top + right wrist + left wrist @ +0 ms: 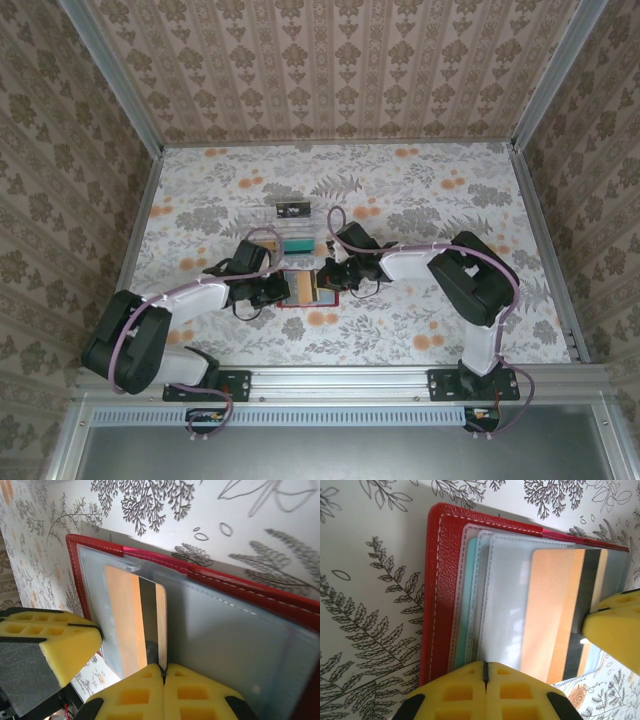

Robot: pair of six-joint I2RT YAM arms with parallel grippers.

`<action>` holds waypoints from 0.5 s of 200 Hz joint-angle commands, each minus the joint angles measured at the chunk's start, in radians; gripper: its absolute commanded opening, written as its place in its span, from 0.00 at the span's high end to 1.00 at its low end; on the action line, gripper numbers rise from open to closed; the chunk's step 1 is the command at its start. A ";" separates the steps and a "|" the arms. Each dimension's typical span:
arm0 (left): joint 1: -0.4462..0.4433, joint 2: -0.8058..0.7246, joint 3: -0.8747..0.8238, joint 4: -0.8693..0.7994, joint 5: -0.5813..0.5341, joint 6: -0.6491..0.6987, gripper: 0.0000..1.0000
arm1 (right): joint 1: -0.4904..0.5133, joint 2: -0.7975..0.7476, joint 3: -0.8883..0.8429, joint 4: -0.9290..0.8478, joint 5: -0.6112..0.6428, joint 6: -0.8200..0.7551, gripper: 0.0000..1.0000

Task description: Take the credit cards out of the card holder

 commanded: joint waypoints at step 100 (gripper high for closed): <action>0.059 -0.174 0.081 0.068 0.144 -0.118 0.49 | -0.120 -0.290 -0.036 -0.136 -0.017 -0.110 1.00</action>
